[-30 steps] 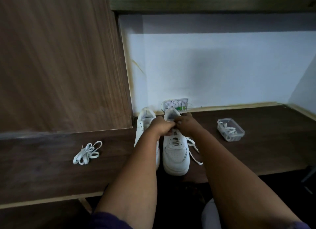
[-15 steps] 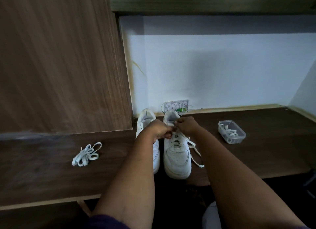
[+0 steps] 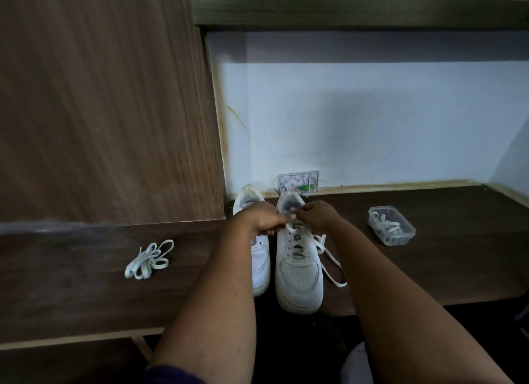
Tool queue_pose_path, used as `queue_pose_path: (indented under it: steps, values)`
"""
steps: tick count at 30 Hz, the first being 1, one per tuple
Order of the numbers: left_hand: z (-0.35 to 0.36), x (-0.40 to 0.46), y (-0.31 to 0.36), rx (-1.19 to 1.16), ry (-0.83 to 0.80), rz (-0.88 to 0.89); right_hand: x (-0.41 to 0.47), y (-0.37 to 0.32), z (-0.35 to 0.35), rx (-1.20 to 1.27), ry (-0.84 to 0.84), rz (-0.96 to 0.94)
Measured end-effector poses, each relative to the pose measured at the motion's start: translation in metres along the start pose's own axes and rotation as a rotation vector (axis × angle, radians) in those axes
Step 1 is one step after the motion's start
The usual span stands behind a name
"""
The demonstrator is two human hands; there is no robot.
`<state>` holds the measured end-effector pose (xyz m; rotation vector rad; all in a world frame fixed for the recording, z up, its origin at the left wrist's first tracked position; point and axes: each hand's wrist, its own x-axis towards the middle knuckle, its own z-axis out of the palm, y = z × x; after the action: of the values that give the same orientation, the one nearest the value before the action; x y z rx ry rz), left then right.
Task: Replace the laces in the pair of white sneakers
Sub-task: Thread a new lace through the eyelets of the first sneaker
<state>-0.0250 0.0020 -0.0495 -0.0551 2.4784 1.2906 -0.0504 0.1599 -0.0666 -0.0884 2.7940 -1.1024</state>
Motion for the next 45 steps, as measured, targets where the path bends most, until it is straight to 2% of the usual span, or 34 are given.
queue_pose_path:
  steps: [2, 6, 10, 11, 12, 14, 16, 19, 22, 24, 26, 28, 29, 30, 31, 32, 34, 36, 37, 40, 42, 44, 45]
  values:
    - [0.003, 0.0, 0.0, 0.023, 0.011, 0.067, 0.0, 0.0, 0.001, -0.028, -0.014, -0.023]
    - [0.004, -0.002, 0.001, -0.033, -0.048, 0.061, -0.003, 0.002, -0.001, -0.045, -0.04, -0.074]
    - [-0.014, -0.006, 0.002, -0.466, -0.124, 0.1, 0.002, 0.002, 0.006, -0.073, 0.075, -0.095]
    - [-0.018, -0.007, 0.0, -0.503, -0.156, 0.091, 0.003, 0.003, 0.009, -0.08, 0.099, -0.087]
    - [-0.02, -0.007, -0.003, -0.448, -0.181, 0.052, 0.005, 0.004, 0.01, -0.063, 0.116, -0.07]
    - [-0.02, -0.006, -0.01, -0.187, -0.192, -0.069, 0.009, 0.005, 0.012, -0.012, 0.141, -0.051]
    - [-0.015, -0.003, -0.008, -0.025, -0.095, -0.126, 0.009, 0.005, 0.008, 0.029, 0.144, -0.042]
    - [-0.005, 0.0, 0.001, 0.211, 0.112, 0.037, 0.009, 0.004, 0.003, 0.049, 0.115, -0.033]
    - [0.01, 0.008, 0.0, 0.328, 0.144, 0.158, 0.006, 0.005, 0.0, 0.067, 0.102, -0.046]
    - [0.015, 0.008, 0.002, 0.178, 0.122, 0.172, 0.006, 0.009, -0.001, 0.076, 0.085, -0.056]
    - [0.006, 0.002, 0.008, -0.217, 0.073, 0.236, 0.006, 0.012, -0.002, 0.075, 0.076, -0.059]
    - [-0.014, -0.008, 0.018, -0.729, -0.079, 0.334, 0.01, 0.014, -0.001, 0.083, 0.096, -0.055]
    - [-0.023, -0.015, 0.022, -0.889, -0.128, 0.361, 0.012, 0.013, 0.0, 0.09, 0.1, -0.05]
    - [-0.029, -0.019, 0.024, -0.925, -0.116, 0.345, 0.014, 0.013, 0.001, 0.104, 0.098, -0.038]
    - [-0.034, -0.02, 0.023, -0.863, -0.049, 0.284, 0.014, 0.012, 0.001, 0.117, 0.093, -0.026]
    - [-0.035, -0.018, 0.021, -0.67, 0.055, 0.196, 0.014, 0.012, 0.001, 0.13, 0.09, -0.016]
    - [-0.033, -0.009, 0.011, -0.044, 0.197, 0.023, 0.013, 0.012, 0.0, 0.153, 0.082, -0.011]
    - [-0.024, 0.003, -0.001, 0.487, 0.286, -0.023, 0.012, 0.015, 0.0, 0.155, 0.077, -0.02]
    - [-0.019, 0.006, -0.003, 0.587, 0.328, 0.023, 0.011, 0.016, 0.0, 0.144, 0.081, -0.024]
    - [0.0, 0.006, 0.001, 0.616, 0.313, 0.166, 0.012, 0.02, 0.0, 0.134, 0.098, -0.026]
    - [0.011, 0.01, 0.0, 0.609, 0.271, 0.169, 0.012, 0.019, -0.002, 0.123, 0.116, -0.039]
    - [0.014, 0.009, 0.003, 0.42, 0.238, 0.148, 0.012, 0.019, -0.003, 0.13, 0.125, -0.058]
    - [0.012, 0.006, 0.008, 0.233, 0.238, 0.156, 0.011, 0.018, -0.003, 0.141, 0.115, -0.059]
